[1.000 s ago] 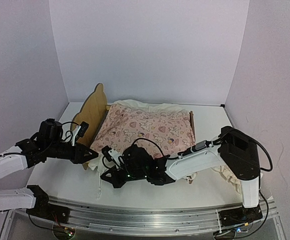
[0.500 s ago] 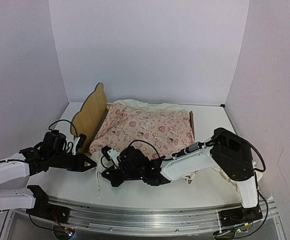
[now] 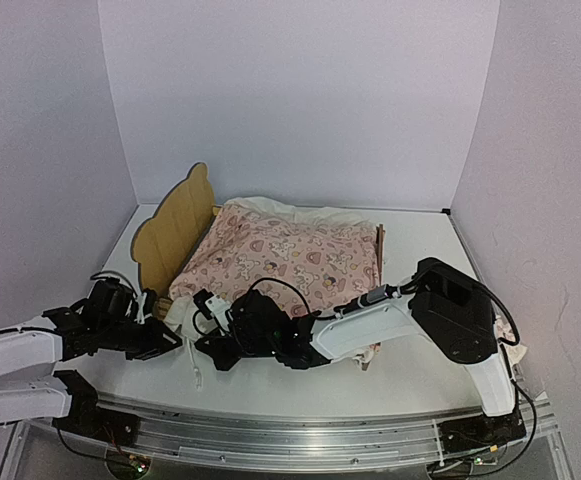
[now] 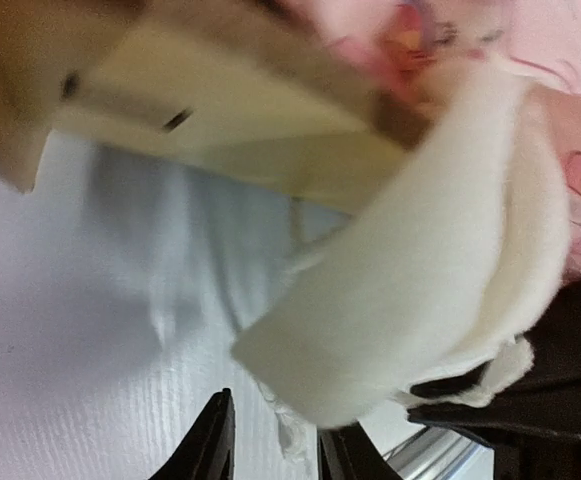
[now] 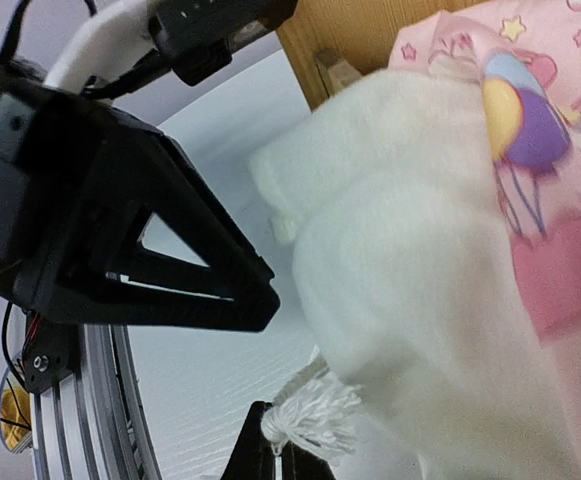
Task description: Set up the pet bed
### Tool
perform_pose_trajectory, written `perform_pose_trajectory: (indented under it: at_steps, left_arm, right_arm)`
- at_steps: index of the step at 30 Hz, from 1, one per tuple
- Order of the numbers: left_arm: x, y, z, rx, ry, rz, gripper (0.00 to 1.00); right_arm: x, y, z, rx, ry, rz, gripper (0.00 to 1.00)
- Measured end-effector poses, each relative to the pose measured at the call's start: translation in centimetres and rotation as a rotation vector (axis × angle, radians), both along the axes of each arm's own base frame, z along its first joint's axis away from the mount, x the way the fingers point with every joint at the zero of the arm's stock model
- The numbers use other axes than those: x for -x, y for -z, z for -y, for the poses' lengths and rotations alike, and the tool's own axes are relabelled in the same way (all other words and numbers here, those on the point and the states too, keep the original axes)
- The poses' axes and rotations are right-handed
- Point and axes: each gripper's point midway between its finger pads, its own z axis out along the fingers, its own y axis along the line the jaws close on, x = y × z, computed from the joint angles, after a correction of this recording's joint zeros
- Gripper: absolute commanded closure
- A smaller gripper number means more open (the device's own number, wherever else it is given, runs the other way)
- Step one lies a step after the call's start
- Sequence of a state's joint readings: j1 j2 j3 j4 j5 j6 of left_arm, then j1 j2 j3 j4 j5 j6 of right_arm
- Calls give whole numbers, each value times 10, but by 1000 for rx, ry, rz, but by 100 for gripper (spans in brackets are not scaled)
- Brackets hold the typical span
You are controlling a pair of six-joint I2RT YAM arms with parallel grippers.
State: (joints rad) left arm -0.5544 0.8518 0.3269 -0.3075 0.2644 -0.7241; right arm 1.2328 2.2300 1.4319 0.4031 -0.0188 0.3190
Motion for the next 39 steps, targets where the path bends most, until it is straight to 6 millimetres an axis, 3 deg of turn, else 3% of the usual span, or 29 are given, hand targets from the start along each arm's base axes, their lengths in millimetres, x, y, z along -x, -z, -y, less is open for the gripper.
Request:
perform_pose_trajectory:
  at_steps: [4,7,14,23,32,39]
  left_arm:
    - [-3,27,-26,-38,-131,-84,69]
    - [-6,34,-29,-44,-151,-89,71]
    - [-31,18,-17,11,-132,46,65]
    - [-52,10,-30,44,-217,111,66]
    - [-61,5,-42,52,-274,160,67]
    - [-63,10,-39,61,-261,166,69]
  right_arm:
    - [-2,2,0,-3,-3,3,100]
    - [-4,0,-2,-18,-5,12,100]
    - [-9,3,-15,-45,-23,38,100]
    - [-15,24,-27,-36,-26,41,100]
    - [-34,43,-47,-38,29,73,100]
    - [-39,42,-53,-50,40,88,100]
